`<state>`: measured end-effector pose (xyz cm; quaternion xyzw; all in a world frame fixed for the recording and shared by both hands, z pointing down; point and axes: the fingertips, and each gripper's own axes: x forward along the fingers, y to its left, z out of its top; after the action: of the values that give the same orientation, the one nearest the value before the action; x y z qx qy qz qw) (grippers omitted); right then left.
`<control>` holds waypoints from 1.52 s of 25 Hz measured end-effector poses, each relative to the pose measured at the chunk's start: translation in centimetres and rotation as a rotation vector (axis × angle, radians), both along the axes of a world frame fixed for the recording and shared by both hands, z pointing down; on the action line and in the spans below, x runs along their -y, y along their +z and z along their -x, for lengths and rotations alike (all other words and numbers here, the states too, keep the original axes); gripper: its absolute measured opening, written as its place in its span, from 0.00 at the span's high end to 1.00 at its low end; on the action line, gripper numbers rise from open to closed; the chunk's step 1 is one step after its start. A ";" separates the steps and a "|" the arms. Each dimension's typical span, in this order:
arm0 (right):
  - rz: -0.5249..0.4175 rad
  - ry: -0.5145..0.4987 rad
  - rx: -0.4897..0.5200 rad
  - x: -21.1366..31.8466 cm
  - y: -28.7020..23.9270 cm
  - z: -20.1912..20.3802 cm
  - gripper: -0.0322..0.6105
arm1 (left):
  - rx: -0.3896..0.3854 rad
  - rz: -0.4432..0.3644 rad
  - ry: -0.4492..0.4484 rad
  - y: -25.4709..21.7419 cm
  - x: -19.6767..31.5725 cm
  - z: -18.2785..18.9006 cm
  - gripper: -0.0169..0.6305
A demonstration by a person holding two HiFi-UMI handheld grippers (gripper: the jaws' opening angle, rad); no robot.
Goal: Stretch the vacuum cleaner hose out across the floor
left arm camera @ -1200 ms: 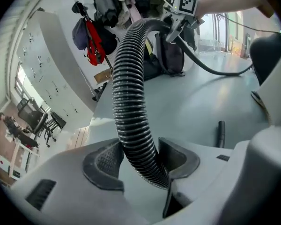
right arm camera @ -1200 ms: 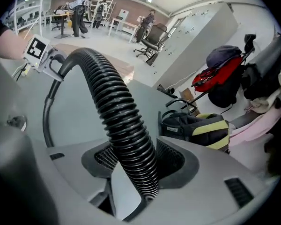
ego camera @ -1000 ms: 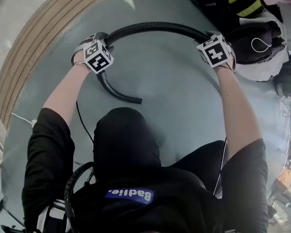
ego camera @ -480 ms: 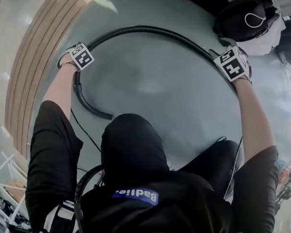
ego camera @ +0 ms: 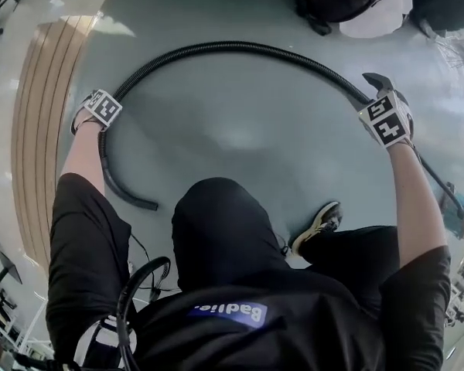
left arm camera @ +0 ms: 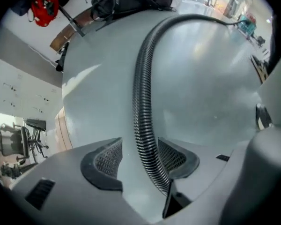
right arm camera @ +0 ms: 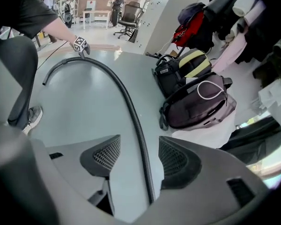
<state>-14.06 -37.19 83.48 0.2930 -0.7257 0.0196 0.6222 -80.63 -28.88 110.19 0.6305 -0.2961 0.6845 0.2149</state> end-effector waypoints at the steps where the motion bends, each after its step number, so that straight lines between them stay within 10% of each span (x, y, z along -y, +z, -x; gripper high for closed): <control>1: 0.008 0.007 0.020 -0.2 0.2 -0.4 0.58 | -0.020 -0.033 -0.022 -1.1 0.9 -0.8 0.61; 11: -0.054 -0.164 0.344 2.0 0.3 2.5 0.58 | -0.337 -0.383 -0.196 -14.4 5.9 -15.5 0.61; 22: 0.044 -0.270 0.548 1.8 2.3 9.0 0.58 | -0.615 -0.540 0.106 -27.7 6.6 -36.5 0.61; 29: 0.028 -0.273 0.666 2.6 -13.0 15.0 0.58 | -0.719 -0.645 0.141 -45.4 7.9 -36.0 0.61; 38: 0.079 -0.085 0.859 -6.4 -38.3 12.6 0.58 | -0.913 -0.707 0.041 -69.6 -2.7 -41.6 0.61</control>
<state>-26.69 -30.83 45.16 0.2042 -0.9289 0.1419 0.2745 -39.04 -26.20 40.55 0.9012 -0.3716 0.2065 0.0840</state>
